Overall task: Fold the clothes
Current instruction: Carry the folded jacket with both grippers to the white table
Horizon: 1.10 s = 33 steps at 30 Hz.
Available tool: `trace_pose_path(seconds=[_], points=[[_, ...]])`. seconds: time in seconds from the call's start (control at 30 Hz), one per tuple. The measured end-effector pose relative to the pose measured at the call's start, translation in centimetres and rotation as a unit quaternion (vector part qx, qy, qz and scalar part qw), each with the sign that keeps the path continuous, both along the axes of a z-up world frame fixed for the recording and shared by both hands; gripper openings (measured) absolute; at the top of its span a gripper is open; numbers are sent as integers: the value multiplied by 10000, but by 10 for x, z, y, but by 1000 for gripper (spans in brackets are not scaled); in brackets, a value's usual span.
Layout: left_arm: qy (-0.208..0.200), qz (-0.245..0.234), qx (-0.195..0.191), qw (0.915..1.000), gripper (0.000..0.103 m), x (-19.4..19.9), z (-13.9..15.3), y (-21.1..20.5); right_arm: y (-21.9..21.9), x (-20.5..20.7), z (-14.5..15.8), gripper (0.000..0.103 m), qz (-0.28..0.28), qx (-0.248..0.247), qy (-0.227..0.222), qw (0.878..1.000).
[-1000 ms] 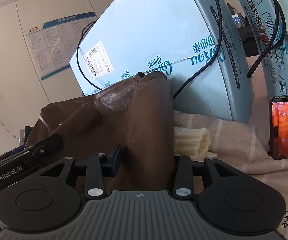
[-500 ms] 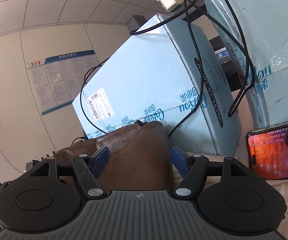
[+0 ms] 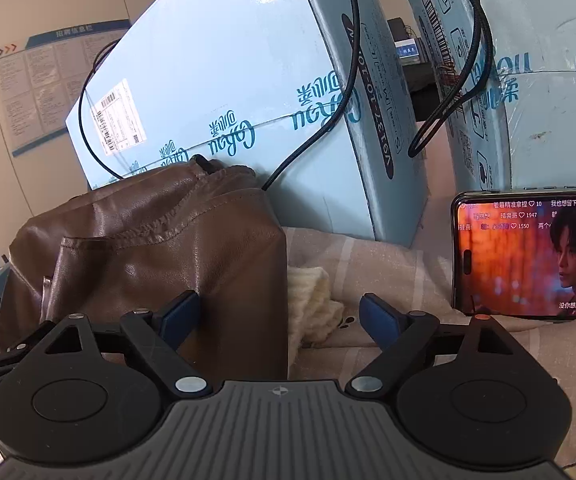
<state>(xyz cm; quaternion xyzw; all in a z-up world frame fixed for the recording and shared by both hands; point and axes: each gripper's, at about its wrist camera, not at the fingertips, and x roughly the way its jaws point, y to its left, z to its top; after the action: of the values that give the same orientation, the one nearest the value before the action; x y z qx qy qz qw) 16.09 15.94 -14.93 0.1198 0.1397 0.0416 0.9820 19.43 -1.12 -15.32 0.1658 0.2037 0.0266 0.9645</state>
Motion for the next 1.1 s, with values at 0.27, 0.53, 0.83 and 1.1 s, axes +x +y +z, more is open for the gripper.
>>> trace_pose_path(seconds=[0.27,0.53,0.83,1.1], points=[[-61,100,2,9999,103,-1,0,0,0,3,-1,92,-29,3,117,9999],[-384,434,-173,9982,103,-27,24,-6,-2,-4,11,93,124,48,77,9999],[-756,605,-573,9936,103,-98,75,-3,-4,-59,80,103,480,276,-1063,9928],[-810,1054,-559,9895,103,-146,108,-13,3,-86,116,103,1709,507,-953,9794]])
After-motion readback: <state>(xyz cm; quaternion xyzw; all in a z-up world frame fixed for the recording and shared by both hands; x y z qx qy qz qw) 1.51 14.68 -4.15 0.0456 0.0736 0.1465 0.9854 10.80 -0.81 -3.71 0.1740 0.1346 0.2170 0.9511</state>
